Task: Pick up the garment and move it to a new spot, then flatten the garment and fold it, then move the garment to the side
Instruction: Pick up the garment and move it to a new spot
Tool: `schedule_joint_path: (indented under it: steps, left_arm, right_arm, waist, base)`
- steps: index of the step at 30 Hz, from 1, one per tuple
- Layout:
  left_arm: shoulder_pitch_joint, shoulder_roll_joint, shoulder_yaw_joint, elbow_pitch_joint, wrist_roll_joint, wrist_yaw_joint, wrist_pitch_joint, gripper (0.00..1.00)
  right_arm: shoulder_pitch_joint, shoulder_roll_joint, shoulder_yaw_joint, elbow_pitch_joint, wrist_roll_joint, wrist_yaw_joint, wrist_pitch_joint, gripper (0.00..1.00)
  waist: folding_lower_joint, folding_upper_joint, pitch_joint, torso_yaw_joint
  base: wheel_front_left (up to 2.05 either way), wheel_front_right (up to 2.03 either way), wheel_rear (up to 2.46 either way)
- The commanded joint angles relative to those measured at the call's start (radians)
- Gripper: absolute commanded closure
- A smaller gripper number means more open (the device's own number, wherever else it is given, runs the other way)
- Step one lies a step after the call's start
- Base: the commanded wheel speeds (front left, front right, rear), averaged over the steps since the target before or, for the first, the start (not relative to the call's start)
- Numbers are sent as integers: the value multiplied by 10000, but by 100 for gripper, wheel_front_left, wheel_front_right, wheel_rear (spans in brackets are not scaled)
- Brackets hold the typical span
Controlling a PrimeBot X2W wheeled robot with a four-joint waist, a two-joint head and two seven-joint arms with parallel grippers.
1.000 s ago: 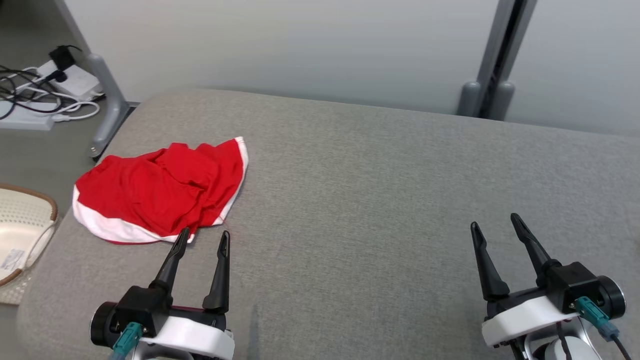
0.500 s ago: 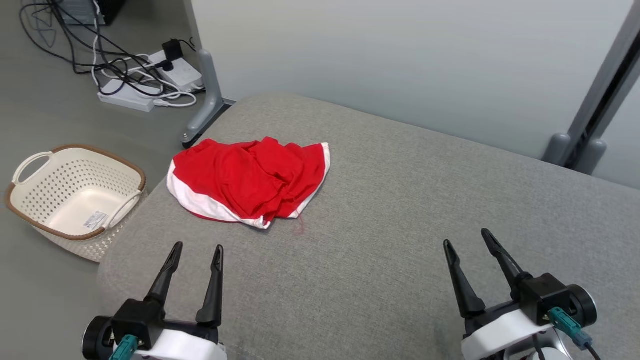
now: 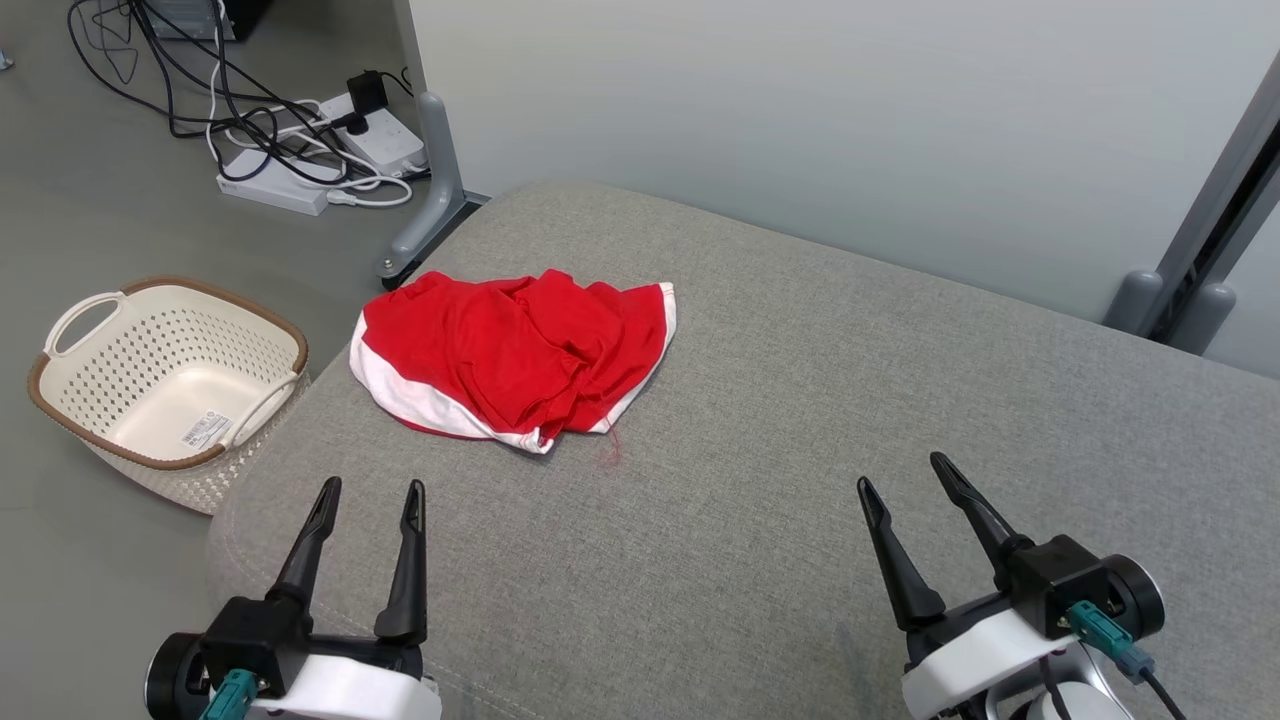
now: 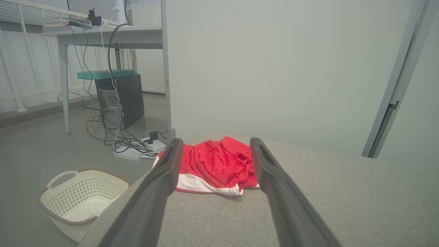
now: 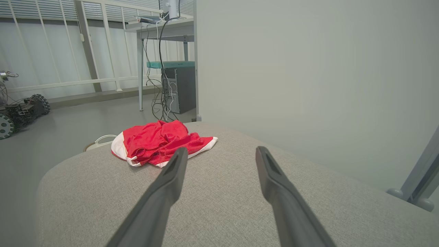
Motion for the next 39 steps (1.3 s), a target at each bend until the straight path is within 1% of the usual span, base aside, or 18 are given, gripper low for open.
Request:
schedule_joint_path:
  steps: [1,8,11,15,19,22,23,26,28,30,31,32,35,37,39]
  left_arm:
    - [28,33,46,-38,-23,68,-3,0]
    - [-68,34,85,38,-63,7,-3,0]
    - [-137,27,-64,701,-39,-137,-3,0]
    - [-930,37,-8,1374,-49,-304,-4,0]
    - [-2022,38,380,1879,-204,-528,-4,0]
    - [-2850,250,641,2502,-330,-760,-1,0]
    - [-2850,250,641,2502,-330,-760,-1,0]
    - [-4090,787,555,3355,-554,-935,-6,0]
    - [-4805,1000,553,3923,-899,-980,-3,0]
    - [-5447,1339,10,4541,-1269,-997,-3,0]
    - [-6186,1791,-630,5269,-1711,-979,13,0]
    - [-6538,2016,-971,5611,-1894,-981,44,0]
    - [-7435,2291,-1943,6588,-2698,-983,464,0]
    - [-7934,2544,-2423,7170,-3239,-983,818,0]
    - [-8302,2578,-2850,7614,-3854,-984,1312,0]
  right_arm:
    - [-76,-49,5,23,34,-3,-9,0]
    - [31,-47,-115,-12,-9,-3,-9,0]
    - [86,-55,-388,-62,-204,-3,-9,0]
    - [-40,-107,-670,-228,-575,-3,-9,0]
    - [-494,-315,-840,-515,-860,-3,-9,0]
    - [-898,-505,-786,-735,-1054,-3,-10,0]
    - [-898,-505,-786,-735,-1054,-3,-10,0]
    - [-1293,-643,-738,-950,-1196,-3,-9,0]
    - [-1537,-724,-677,-1077,-1294,-3,-9,0]
    - [-1773,-812,-562,-1160,-1424,-3,-9,0]
    - [-1972,-824,-463,-1245,-1500,-3,-9,0]
    - [-2070,-813,-392,-1279,-1546,-3,-9,0]
    - [-2240,-848,-325,-1261,-1662,-3,-9,0]
    - [-2354,-842,-312,-1245,-1681,-3,-9,0]
    - [-2437,-815,-323,-1254,-1708,-3,-9,0]
  waist:
    - [0,0,-10,-9]
    - [0,0,12,-6]
    - [0,0,181,17]
    - [0,0,746,37]
    - [0,0,1672,-271]
    - [0,0,2394,-589]
    - [0,0,2394,-589]
    - [0,0,3049,-878]
    - [0,0,3451,-1056]
    - [0,0,3820,-1246]
    - [0,0,4148,-1431]
    - [0,0,4313,-1539]
    - [0,0,4678,-1755]
    - [0,0,4876,-1901]
    - [0,0,5037,-2042]
  base:
    - [0,0,0]
    - [0,0,0]
    - [0,0,0]
    - [0,0,0]
    - [0,0,0]
    - [0,0,0]
    - [0,0,0]
    - [0,0,0]
    - [0,0,0]
    - [0,0,0]
    - [0,0,0]
    - [0,0,0]
    - [0,0,0]
    - [0,0,0]
    - [0,0,0]
